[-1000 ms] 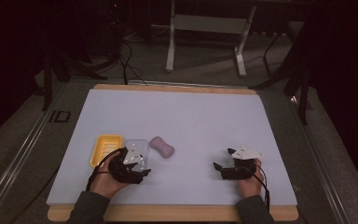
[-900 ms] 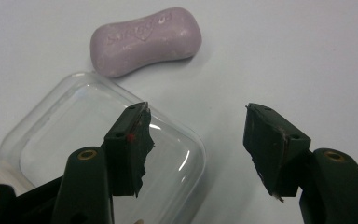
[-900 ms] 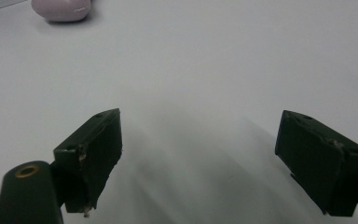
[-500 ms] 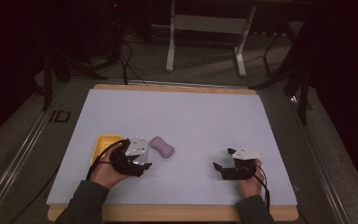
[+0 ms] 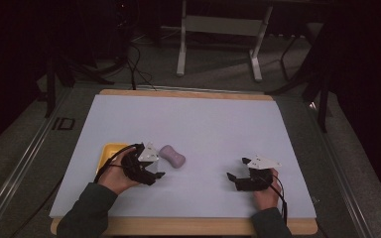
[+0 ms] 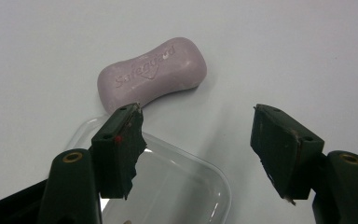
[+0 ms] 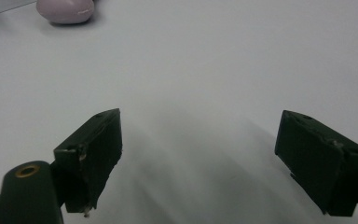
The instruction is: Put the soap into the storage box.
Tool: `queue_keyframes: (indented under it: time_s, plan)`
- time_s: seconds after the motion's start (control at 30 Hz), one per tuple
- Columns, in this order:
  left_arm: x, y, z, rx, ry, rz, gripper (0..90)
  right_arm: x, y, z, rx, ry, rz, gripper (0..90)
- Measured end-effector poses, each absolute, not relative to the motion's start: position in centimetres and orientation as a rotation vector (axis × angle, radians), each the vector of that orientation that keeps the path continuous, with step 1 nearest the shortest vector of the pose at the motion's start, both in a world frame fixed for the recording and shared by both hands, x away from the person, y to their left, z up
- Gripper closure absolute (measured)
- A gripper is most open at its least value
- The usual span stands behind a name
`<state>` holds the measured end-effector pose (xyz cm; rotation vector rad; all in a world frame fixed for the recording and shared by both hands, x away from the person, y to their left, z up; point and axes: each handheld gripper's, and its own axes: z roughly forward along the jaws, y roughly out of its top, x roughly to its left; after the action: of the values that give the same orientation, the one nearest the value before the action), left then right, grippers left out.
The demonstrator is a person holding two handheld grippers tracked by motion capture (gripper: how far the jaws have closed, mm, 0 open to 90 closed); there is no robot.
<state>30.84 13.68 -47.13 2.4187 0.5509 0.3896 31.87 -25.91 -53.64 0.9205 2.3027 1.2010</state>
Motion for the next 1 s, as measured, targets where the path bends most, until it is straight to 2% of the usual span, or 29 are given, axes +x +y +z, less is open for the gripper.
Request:
queue_keyframes:
  time_s: [0.77,1.0]
  plan:
    - [32.3,13.2,-46.9,2.417,0.544,0.369,33.9,31.9,-26.0,-53.6,0.926,2.303,1.210,14.4]
    - [32.8,13.1,-47.0,2.413,0.538,0.353,30.9,31.9,-26.0,-53.6,0.923,2.305,1.205,14.4]
